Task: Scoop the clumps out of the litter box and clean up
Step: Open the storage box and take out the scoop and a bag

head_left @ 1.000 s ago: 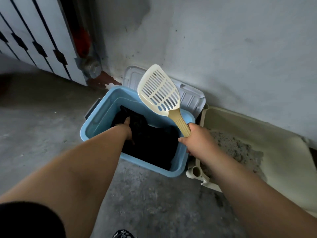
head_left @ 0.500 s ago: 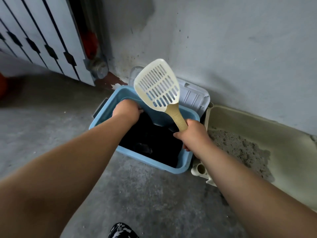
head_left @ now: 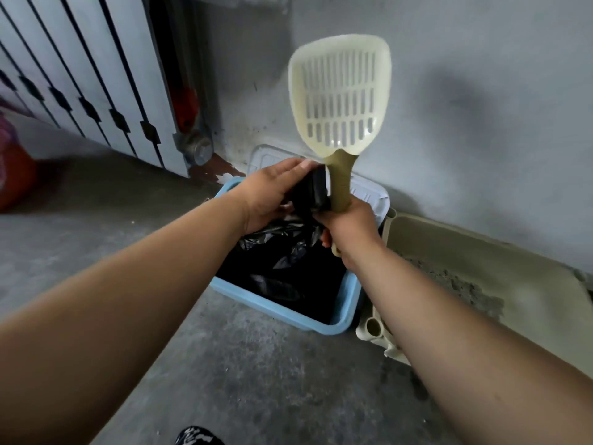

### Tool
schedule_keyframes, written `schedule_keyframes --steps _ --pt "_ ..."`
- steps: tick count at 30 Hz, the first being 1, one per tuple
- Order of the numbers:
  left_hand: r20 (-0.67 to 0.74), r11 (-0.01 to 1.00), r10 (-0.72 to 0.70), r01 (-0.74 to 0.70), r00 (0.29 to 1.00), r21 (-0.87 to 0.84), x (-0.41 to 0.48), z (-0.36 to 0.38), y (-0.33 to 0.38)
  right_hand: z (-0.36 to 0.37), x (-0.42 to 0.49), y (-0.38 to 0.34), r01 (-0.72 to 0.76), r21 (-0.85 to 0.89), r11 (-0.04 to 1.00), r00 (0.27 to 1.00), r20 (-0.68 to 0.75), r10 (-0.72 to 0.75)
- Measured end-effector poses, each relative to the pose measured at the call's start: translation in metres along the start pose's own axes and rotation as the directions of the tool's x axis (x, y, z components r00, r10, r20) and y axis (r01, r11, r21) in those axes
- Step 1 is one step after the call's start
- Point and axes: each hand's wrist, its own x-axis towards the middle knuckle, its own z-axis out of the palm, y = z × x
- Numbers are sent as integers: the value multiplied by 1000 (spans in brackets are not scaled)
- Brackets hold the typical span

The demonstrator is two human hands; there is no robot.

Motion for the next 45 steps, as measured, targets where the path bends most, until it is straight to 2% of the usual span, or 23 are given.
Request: schedule_keyframes --steps 2,4,5,6,7,8,9,10,11,15,18,21,23,26,27,28,30,31,32,36,40,43,45 --pt "-90 984 65 -49 994 170 4 -3 -5 -7 4 -4 9 -11 1000 996 -87 -10" --pt "-51 874 105 -68 993 482 3 -9 -8 -16 3 -8 11 -12 1000 995 -100 -12" --pt "-7 714 73 -47 997 698 2 -11 -9 -22 3 -10 12 -6 1000 996 -90 -12" --pt "0 489 36 -17 999 872 2 -13 -12 -26 2 -11 15 -3 1000 996 -83 -15" --pt "-24 277 14 19 1000 961 1 -14 -13 -31 2 -13 24 -7 1000 995 -92 -25" --pt "-60 137 13 58 998 989 2 -15 -14 -35 4 -14 41 -21 999 992 -117 -43" --pt "-98 88 35 95 995 992 3 -16 -14 -39 5 -15 58 -41 997 986 -154 -64" --pt "-126 118 59 118 990 986 5 -18 -14 -43 8 -16 68 -63 996 978 -195 -79" --pt "-145 199 78 127 986 972 6 -21 -12 -48 11 -17 67 -76 995 969 -235 -83" --pt "-236 626 100 123 967 770 8 -35 -4 -64 23 -20 37 -71 997 927 -370 -61" --pt "-289 767 146 76 946 638 5 -38 3 -73 31 -19 38 -85 996 886 -458 -73" --pt "-259 815 144 34 955 578 -2 -41 14 -77 33 -19 35 -130 991 855 -509 -98" --pt "-175 829 46 60 984 556 -6 -40 19 -76 33 -18 46 -119 992 854 -510 -101" --pt "-82 727 -54 96 995 679 -8 -31 14 -67 30 -19 124 -28 992 898 -422 -124" --pt "-96 739 -56 105 994 665 -8 -27 11 -65 28 -20 145 11 989 918 -375 -130" --pt "-120 817 -61 118 991 564 -7 -23 9 -63 27 -20 156 30 987 931 -340 -137" --pt "-138 978 -103 126 985 168 -8 -9 11 -62 27 -19 175 33 984 931 -332 -155" --pt "-117 993 -117 117 986 -1 -8 1 12 -64 25 -18 182 33 983 923 -350 -160" --pt "-77 991 -123 118 989 -66 -6 15 14 -69 23 -18 186 35 982 910 -384 -158" --pt "49 984 -164 159 985 84 -5 85 4 -93 8 -11 126 15 992 852 -514 -101" --pt "-44 948 -125 132 991 291 2 135 -12 -119 -12 -3 64 187 980 911 -411 19" --pt "-78 947 -84 104 993 304 5 160 -23 -143 -26 3 -16 210 977 955 -288 77" --pt "-96 916 -31 67 995 395 5 173 -26 -156 -32 7 -64 210 976 971 -211 109"
